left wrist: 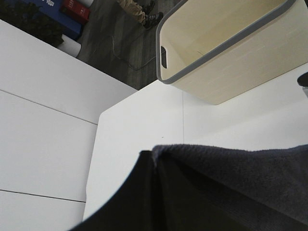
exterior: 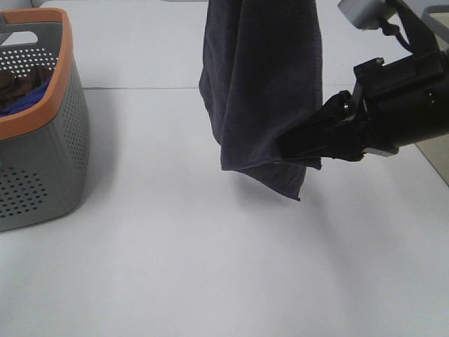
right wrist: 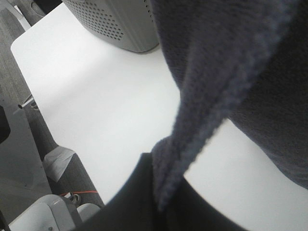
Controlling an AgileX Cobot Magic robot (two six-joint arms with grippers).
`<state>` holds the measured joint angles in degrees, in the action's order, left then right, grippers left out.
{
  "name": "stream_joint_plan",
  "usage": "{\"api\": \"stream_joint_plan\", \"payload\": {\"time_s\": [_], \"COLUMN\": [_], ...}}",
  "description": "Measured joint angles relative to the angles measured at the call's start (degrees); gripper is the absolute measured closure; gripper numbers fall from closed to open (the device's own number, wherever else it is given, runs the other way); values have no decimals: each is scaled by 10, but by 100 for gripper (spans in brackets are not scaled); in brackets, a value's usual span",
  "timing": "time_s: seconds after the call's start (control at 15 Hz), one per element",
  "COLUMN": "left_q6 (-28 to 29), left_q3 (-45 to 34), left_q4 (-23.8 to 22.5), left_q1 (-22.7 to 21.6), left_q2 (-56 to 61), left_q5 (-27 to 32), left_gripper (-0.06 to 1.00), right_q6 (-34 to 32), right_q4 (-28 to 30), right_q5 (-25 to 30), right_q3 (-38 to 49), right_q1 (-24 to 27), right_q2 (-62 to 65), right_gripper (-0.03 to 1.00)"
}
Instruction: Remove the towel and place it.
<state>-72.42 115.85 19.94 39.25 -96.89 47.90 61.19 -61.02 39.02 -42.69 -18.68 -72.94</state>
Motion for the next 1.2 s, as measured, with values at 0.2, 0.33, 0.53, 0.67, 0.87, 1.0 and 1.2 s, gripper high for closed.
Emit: {"api": "stream_joint_plan", "payload": {"time_s": [0.2, 0.33, 0.53, 0.67, 0.87, 1.0, 1.2], "left_q6": [40, 58, 112, 195, 359, 454, 572], "left_q3": [0, 0, 0, 0, 0, 0, 0], "left_q4": [-19, -29, -30, -50, -151, -223, -302], "left_q1": [0, 0, 0, 0, 0, 0, -17], "left_q2": [-17, -26, -41, -45, -46, -51, -83], "left_q5": [7, 10, 21, 37, 83, 92, 41], "left_gripper": [94, 94, 94, 94, 94, 94, 94], "right_q6": [-156, -235, -380, -480, -592, -591, -486], "right_q4": [143, 224, 371, 443, 548, 596, 622], "right_q5": [36, 84, 194, 223, 234, 234, 232], "right_q3": [-19, -54, -148, -202, -262, -282, -341], "right_q1": [0, 0, 0, 0, 0, 0, 0], "right_q2": [17, 17, 17, 17, 17, 11, -80], "right_gripper": [97, 97, 97, 97, 97, 97, 97]}}
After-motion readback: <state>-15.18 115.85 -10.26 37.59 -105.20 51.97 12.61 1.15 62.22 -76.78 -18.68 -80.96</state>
